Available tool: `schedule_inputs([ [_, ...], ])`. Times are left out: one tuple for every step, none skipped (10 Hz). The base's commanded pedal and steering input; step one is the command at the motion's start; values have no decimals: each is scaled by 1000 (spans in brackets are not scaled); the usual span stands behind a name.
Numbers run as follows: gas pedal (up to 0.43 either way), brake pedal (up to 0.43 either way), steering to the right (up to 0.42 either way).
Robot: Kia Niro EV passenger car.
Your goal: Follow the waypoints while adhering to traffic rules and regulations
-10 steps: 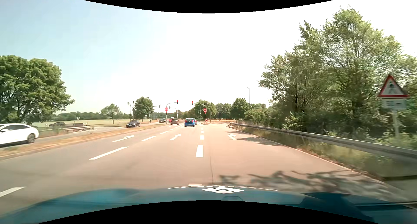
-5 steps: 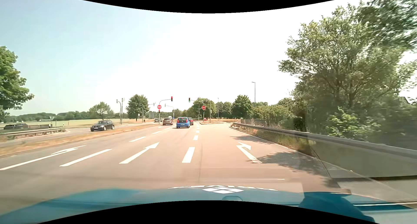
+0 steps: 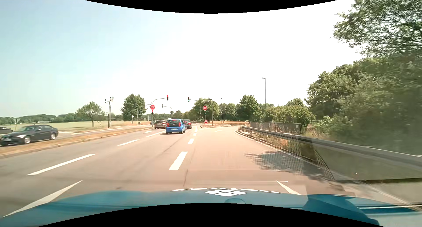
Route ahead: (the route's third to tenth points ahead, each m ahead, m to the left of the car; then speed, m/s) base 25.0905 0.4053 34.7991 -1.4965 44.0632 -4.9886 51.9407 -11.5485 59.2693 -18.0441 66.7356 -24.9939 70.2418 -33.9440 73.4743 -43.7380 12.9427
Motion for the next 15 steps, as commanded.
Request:
schedule_inputs([
  [0, 232, -3],
  [0, 232, -3],
  [0, 238, -3],
  [0, 238, -3],
  [0, 244, -3],
  [0, 244, -3],
  [0, 238, -3],
  [0, 244, -2],
  [0, 244, 0],
  [0, 244, 3],
  [0, 244, 9],
  [0, 244, 13],
  [0, 238, 15],
  [0, 238, 19],
  [0, 232, 24],
])
